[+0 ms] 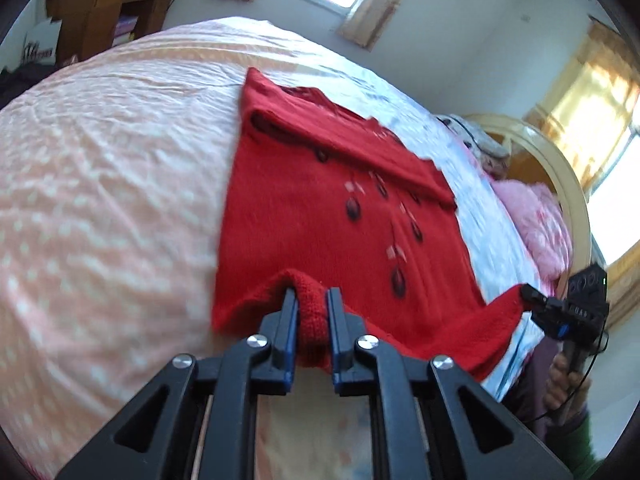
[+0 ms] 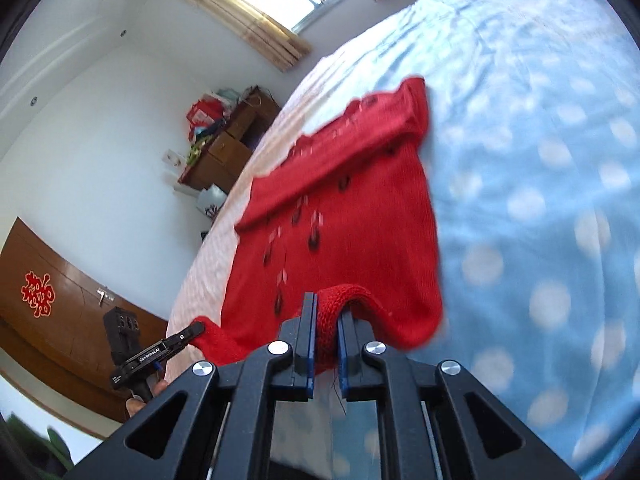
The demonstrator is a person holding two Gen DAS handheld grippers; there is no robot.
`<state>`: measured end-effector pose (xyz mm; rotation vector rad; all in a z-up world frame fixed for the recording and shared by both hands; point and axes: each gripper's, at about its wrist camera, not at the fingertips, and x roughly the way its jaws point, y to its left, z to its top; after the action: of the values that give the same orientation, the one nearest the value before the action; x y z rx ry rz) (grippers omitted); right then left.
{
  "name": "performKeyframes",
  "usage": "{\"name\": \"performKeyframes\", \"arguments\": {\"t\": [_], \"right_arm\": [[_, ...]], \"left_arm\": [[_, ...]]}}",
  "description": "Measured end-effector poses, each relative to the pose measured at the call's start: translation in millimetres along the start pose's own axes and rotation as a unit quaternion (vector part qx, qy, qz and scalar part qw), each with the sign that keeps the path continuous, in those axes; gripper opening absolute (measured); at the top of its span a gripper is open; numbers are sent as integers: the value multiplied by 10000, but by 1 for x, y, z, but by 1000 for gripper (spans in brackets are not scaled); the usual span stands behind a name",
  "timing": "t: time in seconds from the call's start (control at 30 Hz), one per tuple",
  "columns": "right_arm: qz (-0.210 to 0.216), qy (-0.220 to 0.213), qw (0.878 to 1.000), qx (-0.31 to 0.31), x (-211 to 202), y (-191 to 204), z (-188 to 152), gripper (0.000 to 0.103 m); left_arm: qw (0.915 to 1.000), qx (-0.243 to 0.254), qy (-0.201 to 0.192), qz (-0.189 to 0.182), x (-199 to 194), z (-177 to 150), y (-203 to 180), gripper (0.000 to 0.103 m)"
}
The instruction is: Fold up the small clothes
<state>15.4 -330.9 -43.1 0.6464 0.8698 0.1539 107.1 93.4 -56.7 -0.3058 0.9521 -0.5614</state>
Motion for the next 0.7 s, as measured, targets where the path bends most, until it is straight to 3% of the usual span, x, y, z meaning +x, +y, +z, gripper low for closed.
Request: {"name": "performKeyframes", "arguments": {"t": [0.2,0.33,0.43,0.47,0.57,0.63,0.67,0.7], "right_arm": [[-341,-31,9990,292,38,-23,51,8],[-640,119,9973,338,68,-38,60,8],[-849,181,9955,376,82,-42,61,8],[-807,159,9956,455,83,-44,62,8],[-727,89,9957,566,79,-49,68,9],[-578,-50,9965,603,69,-49,69,12],[-466,-159,9970,605,63,-46,69,16],[-415,-293,9970,577,56,-44,69,34]], "left_arm": [[9983,-218,148,512,40,49,21,14],[9938,19,242,1088,61,66,23,14],[9921,196,202,1226,60,69,23,21],[9926,220,191,1180,56,68,24,30],[9940,234,19,1072,39,63,28,75],[9941,317,-215,1016,28,61,26,86],[9942,327,-335,963,21,58,24,93],[9942,297,-432,935,16,56,25,98]]}}
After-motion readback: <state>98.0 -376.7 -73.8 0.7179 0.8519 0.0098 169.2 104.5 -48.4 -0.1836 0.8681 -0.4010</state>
